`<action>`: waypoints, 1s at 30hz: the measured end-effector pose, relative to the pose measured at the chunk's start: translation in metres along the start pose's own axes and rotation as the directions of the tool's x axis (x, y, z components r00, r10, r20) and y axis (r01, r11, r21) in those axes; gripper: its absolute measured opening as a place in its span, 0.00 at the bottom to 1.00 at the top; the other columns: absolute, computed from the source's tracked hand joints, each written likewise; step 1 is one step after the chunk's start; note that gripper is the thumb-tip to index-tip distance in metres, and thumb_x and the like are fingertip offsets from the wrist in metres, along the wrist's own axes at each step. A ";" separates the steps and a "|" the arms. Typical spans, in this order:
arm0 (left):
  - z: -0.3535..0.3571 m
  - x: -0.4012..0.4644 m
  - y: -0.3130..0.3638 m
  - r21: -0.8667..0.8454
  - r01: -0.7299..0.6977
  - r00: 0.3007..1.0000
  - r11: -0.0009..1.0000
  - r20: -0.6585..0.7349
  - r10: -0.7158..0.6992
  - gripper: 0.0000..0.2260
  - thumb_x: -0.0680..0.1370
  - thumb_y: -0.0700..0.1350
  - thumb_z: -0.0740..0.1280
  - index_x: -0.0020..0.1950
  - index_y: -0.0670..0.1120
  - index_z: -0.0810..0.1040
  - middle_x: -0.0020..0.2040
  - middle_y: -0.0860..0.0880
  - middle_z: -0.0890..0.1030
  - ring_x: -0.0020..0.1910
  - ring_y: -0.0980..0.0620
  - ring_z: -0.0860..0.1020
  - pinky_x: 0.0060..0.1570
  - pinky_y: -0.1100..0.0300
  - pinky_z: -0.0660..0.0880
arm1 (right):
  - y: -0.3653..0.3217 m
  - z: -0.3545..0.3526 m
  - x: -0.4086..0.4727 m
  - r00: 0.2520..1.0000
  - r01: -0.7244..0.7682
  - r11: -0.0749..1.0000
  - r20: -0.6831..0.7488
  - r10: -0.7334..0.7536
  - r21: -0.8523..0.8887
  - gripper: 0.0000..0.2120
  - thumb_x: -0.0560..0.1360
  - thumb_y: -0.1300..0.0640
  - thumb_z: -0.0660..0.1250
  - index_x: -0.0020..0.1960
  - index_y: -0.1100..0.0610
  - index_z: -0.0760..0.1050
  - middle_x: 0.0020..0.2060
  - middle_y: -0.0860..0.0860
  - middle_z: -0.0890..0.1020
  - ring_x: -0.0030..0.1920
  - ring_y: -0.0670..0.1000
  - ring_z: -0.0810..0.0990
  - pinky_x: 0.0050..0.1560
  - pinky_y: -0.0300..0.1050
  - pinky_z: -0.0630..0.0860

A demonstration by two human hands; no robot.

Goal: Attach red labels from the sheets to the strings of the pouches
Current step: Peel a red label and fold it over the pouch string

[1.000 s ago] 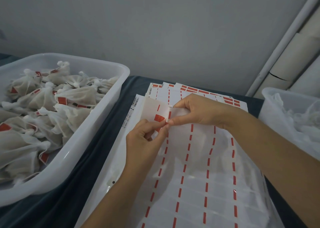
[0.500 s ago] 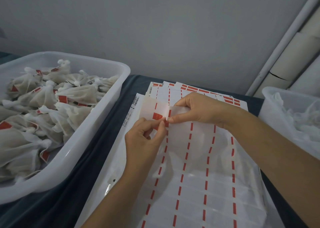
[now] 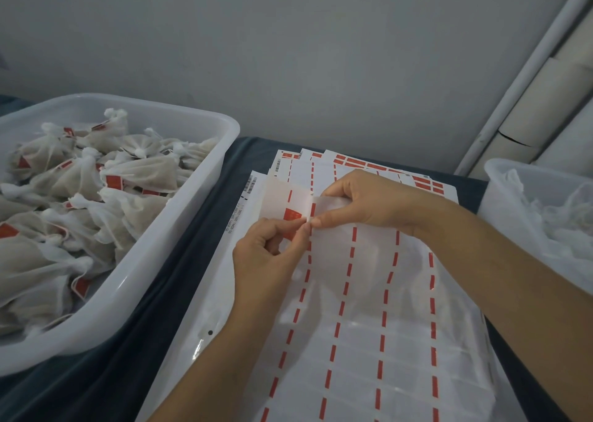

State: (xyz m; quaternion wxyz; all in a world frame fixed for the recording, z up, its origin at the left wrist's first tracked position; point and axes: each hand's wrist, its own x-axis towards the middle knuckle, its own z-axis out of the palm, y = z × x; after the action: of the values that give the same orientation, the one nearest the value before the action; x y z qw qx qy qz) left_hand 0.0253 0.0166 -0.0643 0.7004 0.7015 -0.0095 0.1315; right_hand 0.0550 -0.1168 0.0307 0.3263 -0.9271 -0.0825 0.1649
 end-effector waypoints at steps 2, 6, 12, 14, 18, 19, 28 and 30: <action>0.000 0.000 0.000 -0.016 0.024 1.000 1.000 -0.004 -0.024 0.06 0.69 0.47 0.72 0.36 0.58 0.78 0.34 0.59 0.79 0.39 0.64 0.76 0.31 0.71 0.74 | 0.000 -0.001 0.000 1.000 0.002 1.000 0.003 -0.002 0.006 0.04 0.72 0.51 0.70 0.40 0.49 0.79 0.37 0.46 0.81 0.36 0.45 0.78 0.34 0.33 0.73; 0.000 0.000 0.001 -0.034 0.050 0.999 0.998 0.006 -0.050 0.02 0.67 0.52 0.71 0.36 0.57 0.78 0.35 0.60 0.80 0.40 0.61 0.77 0.34 0.66 0.76 | 0.001 -0.001 0.000 1.000 0.001 1.000 0.003 -0.001 0.021 0.04 0.72 0.51 0.70 0.42 0.51 0.80 0.39 0.47 0.82 0.38 0.47 0.79 0.39 0.37 0.73; 0.000 0.000 0.002 -0.009 0.011 1.000 1.000 0.010 -0.011 0.05 0.64 0.56 0.68 0.36 0.58 0.78 0.36 0.58 0.79 0.40 0.60 0.77 0.34 0.70 0.74 | 0.002 -0.003 -0.001 1.000 0.007 1.000 -0.014 -0.007 0.024 0.04 0.71 0.50 0.70 0.38 0.48 0.79 0.32 0.42 0.81 0.33 0.44 0.78 0.34 0.34 0.71; 0.000 0.000 0.001 0.014 0.002 1.000 1.000 0.005 -0.002 0.02 0.66 0.54 0.69 0.36 0.58 0.77 0.36 0.58 0.79 0.39 0.61 0.76 0.33 0.72 0.73 | 0.001 -0.001 -0.001 1.000 0.016 1.000 -0.014 -0.016 0.014 0.04 0.71 0.50 0.70 0.38 0.48 0.79 0.36 0.44 0.81 0.36 0.45 0.78 0.34 0.34 0.71; 0.002 -0.001 0.000 0.044 -0.041 0.999 0.998 -0.012 0.041 0.09 0.71 0.45 0.71 0.36 0.57 0.76 0.35 0.57 0.77 0.37 0.66 0.74 0.33 0.76 0.71 | 0.000 0.001 -0.001 1.000 0.018 1.000 -0.017 -0.018 0.015 0.05 0.71 0.51 0.70 0.40 0.51 0.80 0.40 0.50 0.82 0.37 0.47 0.77 0.36 0.35 0.72; 0.003 -0.002 0.000 0.061 -0.049 0.999 0.997 -0.022 0.050 0.10 0.71 0.44 0.72 0.35 0.57 0.76 0.35 0.57 0.77 0.36 0.67 0.74 0.34 0.77 0.71 | 0.000 0.002 0.000 1.000 0.017 1.000 -0.019 -0.017 0.007 0.05 0.71 0.51 0.70 0.41 0.52 0.80 0.41 0.51 0.82 0.38 0.48 0.78 0.37 0.36 0.72; -0.006 0.005 0.003 -0.223 0.312 0.941 0.923 -0.062 -0.333 0.02 0.72 0.46 0.70 0.39 0.50 0.81 0.35 0.59 0.82 0.37 0.61 0.80 0.31 0.71 0.75 | 0.029 -0.008 0.019 0.989 -0.130 0.990 -0.083 0.126 -0.047 0.06 0.72 0.46 0.69 0.43 0.49 0.80 0.40 0.46 0.82 0.37 0.48 0.81 0.32 0.35 0.74; -0.007 0.003 0.006 -0.219 0.282 0.953 0.934 -0.047 -0.299 0.03 0.71 0.47 0.71 0.38 0.50 0.81 0.34 0.59 0.81 0.34 0.62 0.79 0.31 0.72 0.73 | 0.039 0.000 0.031 0.984 -0.142 0.981 -0.127 0.125 -0.133 0.09 0.73 0.46 0.68 0.46 0.51 0.80 0.44 0.49 0.82 0.36 0.47 0.78 0.33 0.34 0.70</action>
State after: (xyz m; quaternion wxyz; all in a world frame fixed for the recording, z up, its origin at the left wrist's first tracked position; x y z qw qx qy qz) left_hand 0.0261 0.0237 -0.0575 0.7820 0.6116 0.1082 0.0525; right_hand 0.0856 -0.1390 -0.0017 0.2523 -0.9594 -0.0123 0.1252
